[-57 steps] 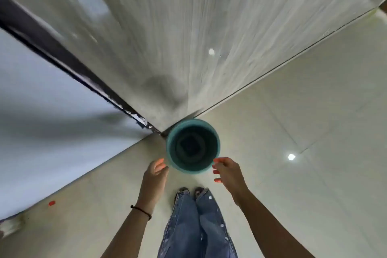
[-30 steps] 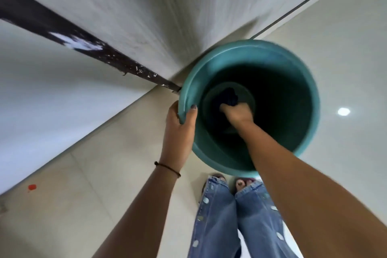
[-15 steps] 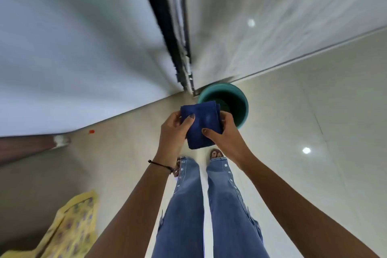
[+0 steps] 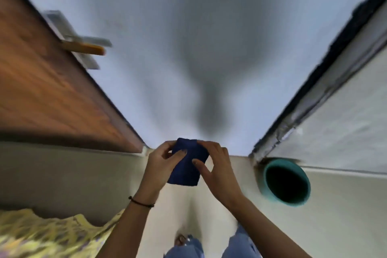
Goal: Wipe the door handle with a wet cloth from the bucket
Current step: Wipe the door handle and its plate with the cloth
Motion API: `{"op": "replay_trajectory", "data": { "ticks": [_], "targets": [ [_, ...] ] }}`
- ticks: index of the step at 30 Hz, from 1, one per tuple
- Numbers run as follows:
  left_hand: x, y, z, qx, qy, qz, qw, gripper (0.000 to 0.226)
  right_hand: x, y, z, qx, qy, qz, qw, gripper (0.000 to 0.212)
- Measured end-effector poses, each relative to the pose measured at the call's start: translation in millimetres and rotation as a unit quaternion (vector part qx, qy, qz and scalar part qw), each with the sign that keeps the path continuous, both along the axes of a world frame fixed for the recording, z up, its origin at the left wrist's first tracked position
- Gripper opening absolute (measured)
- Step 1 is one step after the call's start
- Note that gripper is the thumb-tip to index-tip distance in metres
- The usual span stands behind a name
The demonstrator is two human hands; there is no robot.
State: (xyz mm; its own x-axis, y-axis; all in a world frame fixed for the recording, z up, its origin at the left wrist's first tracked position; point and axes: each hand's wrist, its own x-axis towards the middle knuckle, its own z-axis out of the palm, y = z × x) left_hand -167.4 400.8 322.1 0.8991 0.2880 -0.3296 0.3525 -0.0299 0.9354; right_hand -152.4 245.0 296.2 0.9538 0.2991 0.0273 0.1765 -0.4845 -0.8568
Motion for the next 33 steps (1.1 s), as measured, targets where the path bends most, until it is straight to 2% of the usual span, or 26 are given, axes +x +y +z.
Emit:
{"op": "replay_trajectory", "data": {
  "ticks": [3, 6, 12, 16, 22, 27, 28, 29, 31, 33],
  "targets": [
    [-13, 78, 32, 0.015, -0.039, 0.02, 0.999, 0.015, 8, 76, 30, 0.012, -0.045, 0.035, 0.998, 0.027],
    [-9, 129, 49, 0.042, -0.071, 0.029, 0.996, 0.018, 22, 138, 56, 0.009, -0.122, 0.041, 0.992, 0.027],
    [27, 216, 54, 0.076, -0.095, -0.006, 0.993, 0.019, 69, 221, 67, -0.033, -0.122, 0.085, 0.988, 0.009],
    [68, 261, 59, 0.064, -0.105, -0.034, 0.992, 0.019, 105, 266, 78, -0.059, -0.174, 0.038, 0.982, 0.011],
    [135, 311, 86, 0.095, -0.175, -0.117, 0.973, 0.025, 148, 310, 102, -0.045, -0.175, -0.057, 0.982, 0.015],
    [193, 330, 110, 0.132, -0.197, -0.144, 0.961, 0.028, 187, 343, 123, -0.024, -0.23, -0.172, 0.957, 0.014],
    [201, 336, 111, 0.201, -0.213, -0.132, 0.947, 0.031, 197, 354, 124, -0.037, -0.242, -0.178, 0.953, 0.014],
    [203, 345, 112, 0.303, -0.246, -0.101, 0.915, 0.034, 206, 364, 124, -0.053, -0.252, -0.172, 0.951, 0.014],
    [202, 370, 110, 0.472, -0.343, -0.02, 0.812, 0.037, 219, 391, 119, -0.085, -0.284, -0.14, 0.945, 0.015],
    [201, 399, 103, 0.548, -0.437, 0.032, 0.712, 0.036, 221, 418, 109, -0.117, -0.328, -0.119, 0.93, 0.017]
  ]
}}
